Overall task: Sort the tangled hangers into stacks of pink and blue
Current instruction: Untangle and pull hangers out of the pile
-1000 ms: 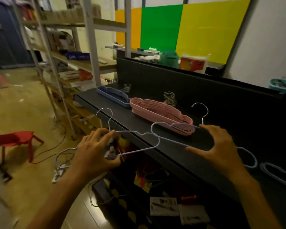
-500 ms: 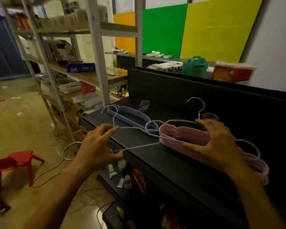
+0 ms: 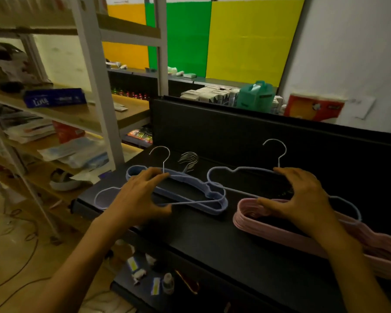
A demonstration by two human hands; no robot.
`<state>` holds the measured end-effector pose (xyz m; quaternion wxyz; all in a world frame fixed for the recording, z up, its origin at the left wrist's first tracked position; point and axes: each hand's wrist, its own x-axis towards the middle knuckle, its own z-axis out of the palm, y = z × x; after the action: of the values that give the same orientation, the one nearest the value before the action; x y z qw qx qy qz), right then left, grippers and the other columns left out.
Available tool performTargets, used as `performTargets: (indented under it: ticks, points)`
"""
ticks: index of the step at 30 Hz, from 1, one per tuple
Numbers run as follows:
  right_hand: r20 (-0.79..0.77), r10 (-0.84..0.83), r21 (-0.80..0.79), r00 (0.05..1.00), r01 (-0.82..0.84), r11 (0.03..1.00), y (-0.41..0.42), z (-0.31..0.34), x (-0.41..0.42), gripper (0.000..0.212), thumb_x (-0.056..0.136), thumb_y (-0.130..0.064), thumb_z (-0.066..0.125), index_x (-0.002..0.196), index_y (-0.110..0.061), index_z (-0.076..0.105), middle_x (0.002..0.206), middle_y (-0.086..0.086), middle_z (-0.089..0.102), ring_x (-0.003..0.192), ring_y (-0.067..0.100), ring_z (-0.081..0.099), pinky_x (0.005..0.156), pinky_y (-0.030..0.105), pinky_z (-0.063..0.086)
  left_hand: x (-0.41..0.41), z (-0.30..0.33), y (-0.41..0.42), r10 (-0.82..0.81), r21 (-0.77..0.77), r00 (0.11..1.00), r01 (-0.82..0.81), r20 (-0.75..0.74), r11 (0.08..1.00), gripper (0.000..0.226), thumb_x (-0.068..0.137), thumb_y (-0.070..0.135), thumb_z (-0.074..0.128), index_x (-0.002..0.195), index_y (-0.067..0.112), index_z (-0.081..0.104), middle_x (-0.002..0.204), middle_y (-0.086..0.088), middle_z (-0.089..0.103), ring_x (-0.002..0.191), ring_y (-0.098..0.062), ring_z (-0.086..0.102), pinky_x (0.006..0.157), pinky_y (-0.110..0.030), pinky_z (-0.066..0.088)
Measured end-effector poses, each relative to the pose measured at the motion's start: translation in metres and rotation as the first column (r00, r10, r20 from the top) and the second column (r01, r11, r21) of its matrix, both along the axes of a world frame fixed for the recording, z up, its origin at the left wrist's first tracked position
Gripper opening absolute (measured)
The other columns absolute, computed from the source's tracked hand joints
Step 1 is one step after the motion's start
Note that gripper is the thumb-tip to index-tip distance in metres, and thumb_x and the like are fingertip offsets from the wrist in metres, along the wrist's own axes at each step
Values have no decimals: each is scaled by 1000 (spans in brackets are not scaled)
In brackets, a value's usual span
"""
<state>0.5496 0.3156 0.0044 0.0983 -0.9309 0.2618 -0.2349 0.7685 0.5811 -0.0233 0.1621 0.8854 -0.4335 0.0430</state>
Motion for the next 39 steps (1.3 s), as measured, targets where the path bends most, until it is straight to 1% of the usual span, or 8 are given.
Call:
performTargets:
  ticks: [6, 10, 14, 17, 23, 31, 35, 39]
  points:
    - [83, -192, 48, 978, 189, 981, 26, -1, 12, 97, 53, -70, 59, 135, -19, 47, 139, 10, 44, 129, 28, 37, 105, 44, 32, 51, -2, -18, -218, -5, 973, 219, -76, 976, 86, 72, 57, 69, 144, 37, 26, 143, 9, 27, 127, -13, 32, 105, -31, 33]
    - [79, -314, 47, 946, 311, 949, 42, -4, 12, 96, 54, -68, 60, 136, -20, 45, 142, 10, 42, 131, 28, 35, 106, 45, 30, 74, -1, -32, -362, 10, 927, 365, -93, 931, 86, 72, 57, 68, 144, 38, 26, 142, 8, 27, 126, -15, 34, 106, -35, 36]
    - [64, -389, 73, 919, 384, 920, 53, -8, 8, 99, 52, -72, 60, 137, -24, 44, 141, 7, 42, 129, 27, 36, 105, 45, 32, 88, -2, -44, -438, 22, 892, 443, -113, 896, 85, 72, 57, 68, 144, 36, 28, 142, 9, 29, 125, -14, 34, 105, -34, 36]
    - [55, -427, 55, 903, 424, 904, 56, -11, 7, 94, 57, -66, 70, 137, -25, 42, 141, 6, 42, 128, 24, 37, 105, 44, 33, 93, -5, -51, -485, 32, 862, 494, -146, 869, 84, 71, 59, 67, 142, 37, 30, 140, 11, 31, 122, -12, 37, 103, -32, 37]
    - [69, -408, 21, 911, 407, 913, 58, -12, 11, 90, 61, -57, 76, 137, -24, 42, 141, 6, 42, 129, 23, 36, 104, 42, 31, 101, -7, -52, -499, 35, 848, 512, -176, 858, 83, 71, 59, 69, 141, 39, 30, 140, 14, 30, 122, -10, 36, 103, -32, 37]
    - [56, -366, 45, 929, 363, 931, 58, -14, 15, 89, 61, -56, 75, 137, -23, 43, 140, 8, 42, 129, 25, 36, 106, 47, 34, 95, -3, -46, -483, 74, 855, 503, -190, 861, 81, 73, 55, 69, 142, 38, 29, 143, 13, 29, 126, -10, 34, 106, -33, 34]
    - [67, -326, 34, 943, 325, 945, 63, -14, 17, 89, 60, -58, 74, 136, -23, 44, 139, 7, 44, 129, 25, 37, 106, 46, 34, 88, 1, -38, -440, 79, 890, 450, -120, 889, 76, 78, 57, 63, 143, 36, 28, 144, 9, 33, 127, -10, 34, 106, -32, 30]
    - [53, -269, 3, 962, 269, 963, 69, -15, 27, 89, 60, -63, 71, 135, -23, 45, 138, 6, 45, 127, 24, 38, 105, 42, 34, 84, 6, -22, -314, 101, 949, 310, 32, 946, 72, 84, 55, 56, 145, 30, 27, 146, 5, 32, 131, -14, 31, 109, -36, 25]
